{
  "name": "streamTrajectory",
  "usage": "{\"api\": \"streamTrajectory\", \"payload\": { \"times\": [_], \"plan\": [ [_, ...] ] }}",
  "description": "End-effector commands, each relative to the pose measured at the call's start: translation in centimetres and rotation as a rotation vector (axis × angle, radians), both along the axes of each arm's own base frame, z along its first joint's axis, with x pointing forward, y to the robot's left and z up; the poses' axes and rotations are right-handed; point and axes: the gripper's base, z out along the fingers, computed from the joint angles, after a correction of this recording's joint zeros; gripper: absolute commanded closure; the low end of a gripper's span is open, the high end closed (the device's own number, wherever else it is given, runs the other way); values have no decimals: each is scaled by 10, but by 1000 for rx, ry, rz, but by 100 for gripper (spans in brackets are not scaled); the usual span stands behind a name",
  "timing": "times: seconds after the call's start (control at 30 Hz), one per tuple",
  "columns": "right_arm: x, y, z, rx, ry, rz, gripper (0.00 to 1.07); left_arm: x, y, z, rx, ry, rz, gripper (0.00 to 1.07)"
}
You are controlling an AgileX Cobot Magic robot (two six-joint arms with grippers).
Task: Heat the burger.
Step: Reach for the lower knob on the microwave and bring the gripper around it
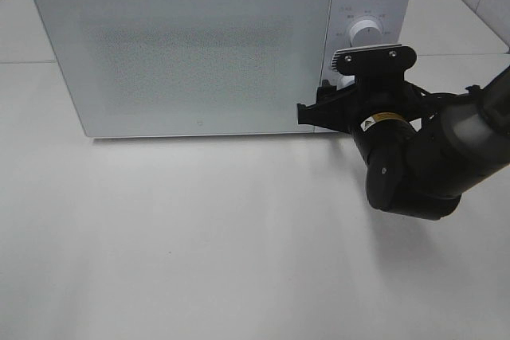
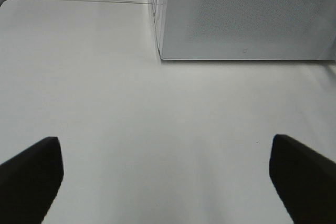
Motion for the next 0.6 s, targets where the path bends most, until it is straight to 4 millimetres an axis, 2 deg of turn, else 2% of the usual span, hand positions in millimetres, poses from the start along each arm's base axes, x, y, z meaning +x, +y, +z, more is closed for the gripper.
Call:
{"api": "streamTrajectory", "payload": {
  "times": [0.03,0.07,0.1,0.13,0.17,0.2,0.47,0.57,0.6],
  "plan": [
    [9,-6,15,17,-135,-49,81,0,0,0,-5,-9,3,6],
    [9,-6,15,17,-135,-49,89,0,0,0,-5,-9,3,6],
    [9,-6,15,17,-135,-49,89,0,0,0,-5,-9,3,6],
    [9,-6,15,16,-142,-50,103,0,0,0,-5,-9,3,6],
    [9,-6,15,16,-142,-50,103,0,0,0,-5,-9,3,6],
    [9,-6,16,15,-148,-51,107,0,0,0,-5,-9,3,6],
    [9,-5,18,11,-173,-49,107,0,0,0,-5,-9,3,6],
    [9,-5,19,45,-189,-51,107,0,0,0,-5,-9,3,6],
    [9,-3,21,105,-208,-40,107,0,0,0,-5,-9,3,6]
  ]
}}
